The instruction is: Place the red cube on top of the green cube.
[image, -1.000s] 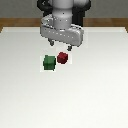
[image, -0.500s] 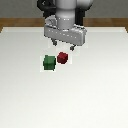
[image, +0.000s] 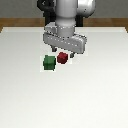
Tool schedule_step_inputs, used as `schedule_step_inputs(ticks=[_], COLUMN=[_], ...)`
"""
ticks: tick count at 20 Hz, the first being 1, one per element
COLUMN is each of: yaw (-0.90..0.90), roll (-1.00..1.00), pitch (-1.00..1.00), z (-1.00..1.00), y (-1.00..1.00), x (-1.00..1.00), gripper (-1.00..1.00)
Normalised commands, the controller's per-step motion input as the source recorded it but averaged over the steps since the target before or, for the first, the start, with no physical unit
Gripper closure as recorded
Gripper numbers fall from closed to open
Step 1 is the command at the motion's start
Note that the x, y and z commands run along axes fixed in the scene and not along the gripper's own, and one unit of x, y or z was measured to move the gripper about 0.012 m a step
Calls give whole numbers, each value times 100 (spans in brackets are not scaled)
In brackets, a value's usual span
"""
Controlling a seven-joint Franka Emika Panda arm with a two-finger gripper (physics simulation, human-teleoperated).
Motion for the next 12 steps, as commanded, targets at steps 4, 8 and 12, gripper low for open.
schedule_step_inputs(ticks=[4, 8, 12], yaw=[0, 0, 0], roll=[0, 0, 0], pitch=[0, 0, 0], z=[-25, -50, 0], y=[0, 0, 0], x=[0, 0, 0], gripper=[-100, -100, 100])
